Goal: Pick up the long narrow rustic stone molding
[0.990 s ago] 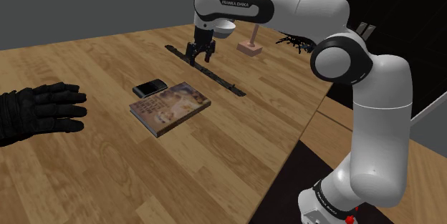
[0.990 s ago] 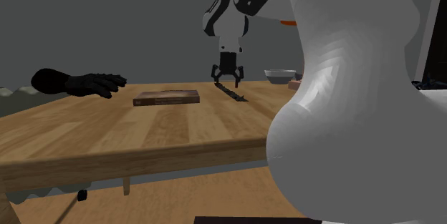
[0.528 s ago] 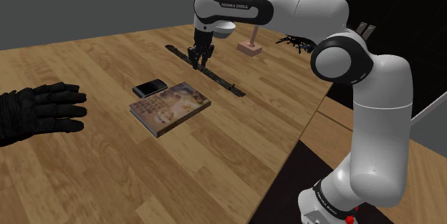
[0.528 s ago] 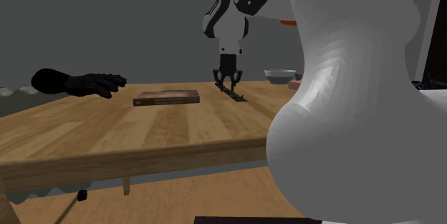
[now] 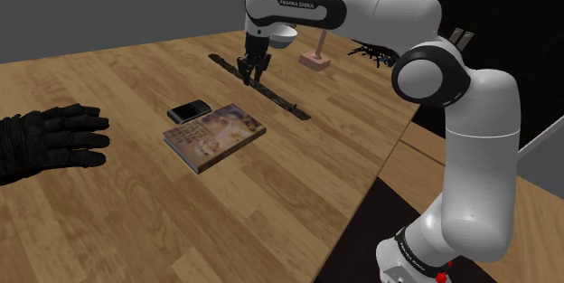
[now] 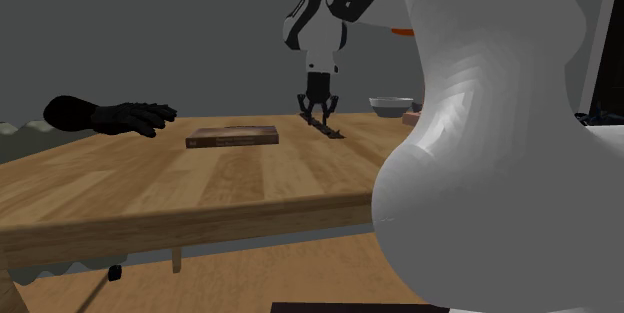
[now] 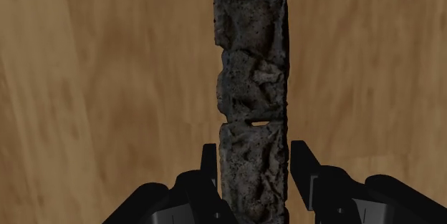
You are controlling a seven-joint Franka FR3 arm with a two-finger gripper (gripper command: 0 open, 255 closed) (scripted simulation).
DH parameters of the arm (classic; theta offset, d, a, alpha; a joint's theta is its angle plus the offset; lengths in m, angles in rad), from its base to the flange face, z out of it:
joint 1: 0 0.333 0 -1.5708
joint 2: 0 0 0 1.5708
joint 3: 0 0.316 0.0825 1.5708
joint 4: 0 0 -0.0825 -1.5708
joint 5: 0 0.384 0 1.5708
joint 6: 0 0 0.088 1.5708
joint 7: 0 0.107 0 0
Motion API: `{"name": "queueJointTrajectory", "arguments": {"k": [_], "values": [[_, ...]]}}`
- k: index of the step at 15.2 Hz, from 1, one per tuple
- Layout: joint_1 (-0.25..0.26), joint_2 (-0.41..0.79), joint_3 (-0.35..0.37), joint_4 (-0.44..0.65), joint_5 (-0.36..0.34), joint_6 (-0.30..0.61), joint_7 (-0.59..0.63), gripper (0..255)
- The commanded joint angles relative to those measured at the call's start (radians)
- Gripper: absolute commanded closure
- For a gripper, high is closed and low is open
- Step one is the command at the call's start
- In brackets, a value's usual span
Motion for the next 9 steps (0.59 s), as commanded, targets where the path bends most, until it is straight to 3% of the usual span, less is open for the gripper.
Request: {"name": "queueJointTrajectory", "arguments": {"k": [1, 9], "values": [[0.001, 0.001, 0.0, 0.029, 0.0, -0.028, 0.002, 255], [0.005, 0.026, 0.001, 0.177, -0.002, -0.151, 0.006, 255]]}}
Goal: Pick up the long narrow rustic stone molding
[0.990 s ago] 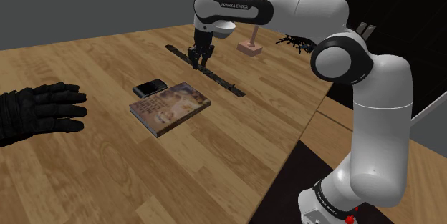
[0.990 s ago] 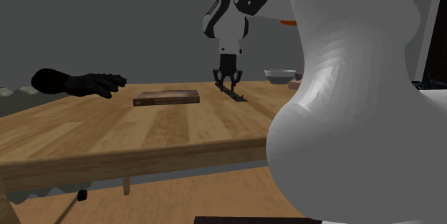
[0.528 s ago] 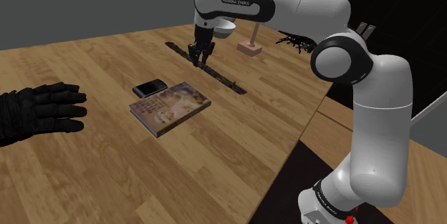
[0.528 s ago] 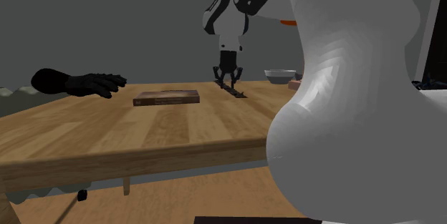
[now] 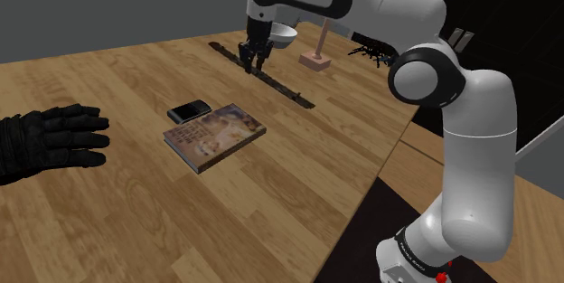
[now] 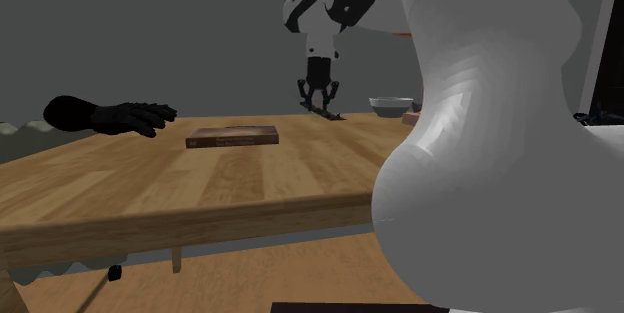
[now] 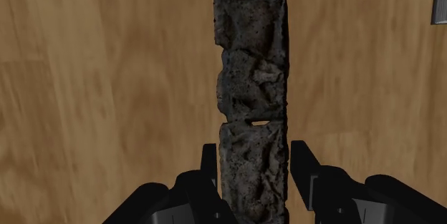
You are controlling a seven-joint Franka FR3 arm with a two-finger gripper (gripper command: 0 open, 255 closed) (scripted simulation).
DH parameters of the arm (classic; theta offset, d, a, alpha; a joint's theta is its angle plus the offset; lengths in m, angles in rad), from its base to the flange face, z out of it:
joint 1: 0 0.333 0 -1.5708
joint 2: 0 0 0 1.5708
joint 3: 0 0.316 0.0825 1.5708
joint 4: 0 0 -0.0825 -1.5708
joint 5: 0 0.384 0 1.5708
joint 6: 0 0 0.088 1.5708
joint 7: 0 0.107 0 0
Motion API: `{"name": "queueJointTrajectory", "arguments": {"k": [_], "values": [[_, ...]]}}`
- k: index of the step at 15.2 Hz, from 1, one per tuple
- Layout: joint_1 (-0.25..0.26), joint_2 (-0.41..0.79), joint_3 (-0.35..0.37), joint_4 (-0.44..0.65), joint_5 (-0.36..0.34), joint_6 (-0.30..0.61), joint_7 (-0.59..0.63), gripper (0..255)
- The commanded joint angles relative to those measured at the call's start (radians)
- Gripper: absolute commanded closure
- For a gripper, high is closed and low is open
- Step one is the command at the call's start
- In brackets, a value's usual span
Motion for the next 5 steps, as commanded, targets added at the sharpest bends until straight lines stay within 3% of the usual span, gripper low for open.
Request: {"name": "queueJointTrajectory", "arguments": {"k": [1, 5], "values": [[0.002, 0.01, 0.0, 0.045, -0.001, -0.035, 0.002, 255], [0.004, 0.025, 0.0, 0.099, -0.001, -0.074, 0.004, 255]]}}
